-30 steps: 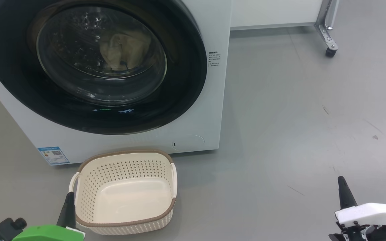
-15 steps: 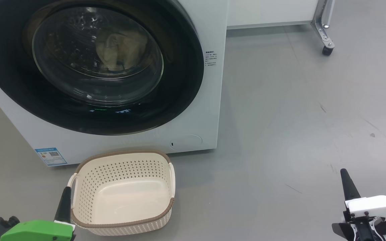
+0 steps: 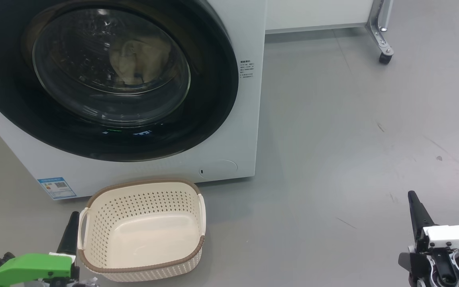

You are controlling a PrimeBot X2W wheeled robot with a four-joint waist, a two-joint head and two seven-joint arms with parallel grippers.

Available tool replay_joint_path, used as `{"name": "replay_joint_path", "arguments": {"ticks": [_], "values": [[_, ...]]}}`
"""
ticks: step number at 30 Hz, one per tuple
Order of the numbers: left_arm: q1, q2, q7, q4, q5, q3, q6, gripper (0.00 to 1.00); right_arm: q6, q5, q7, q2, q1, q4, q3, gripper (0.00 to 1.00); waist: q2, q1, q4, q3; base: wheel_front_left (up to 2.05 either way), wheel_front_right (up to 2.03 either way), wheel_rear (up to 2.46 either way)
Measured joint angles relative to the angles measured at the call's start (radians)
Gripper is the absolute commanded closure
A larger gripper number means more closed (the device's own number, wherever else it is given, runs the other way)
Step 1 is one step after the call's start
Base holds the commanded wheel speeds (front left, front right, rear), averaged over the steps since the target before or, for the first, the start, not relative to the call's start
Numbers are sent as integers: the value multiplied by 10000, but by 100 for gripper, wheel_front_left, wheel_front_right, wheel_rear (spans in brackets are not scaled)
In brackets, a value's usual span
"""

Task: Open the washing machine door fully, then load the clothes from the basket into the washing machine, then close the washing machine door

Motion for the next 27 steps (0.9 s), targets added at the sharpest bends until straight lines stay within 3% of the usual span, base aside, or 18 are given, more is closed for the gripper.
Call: {"name": "replay_joint_path", "arguments": {"ticks": [10, 27], "values": [[-162, -10, 341, 88, -1218, 272, -79, 100, 150, 1227, 330, 12, -246, 151, -270, 100, 0, 0, -82, 13, 0, 0, 0], [-302, -15, 351, 90, -1250, 286, -81, 100, 151, 1294, 334, 17, -389, 199, -293, 100, 0, 0, -83, 12, 0, 0, 0]]}}
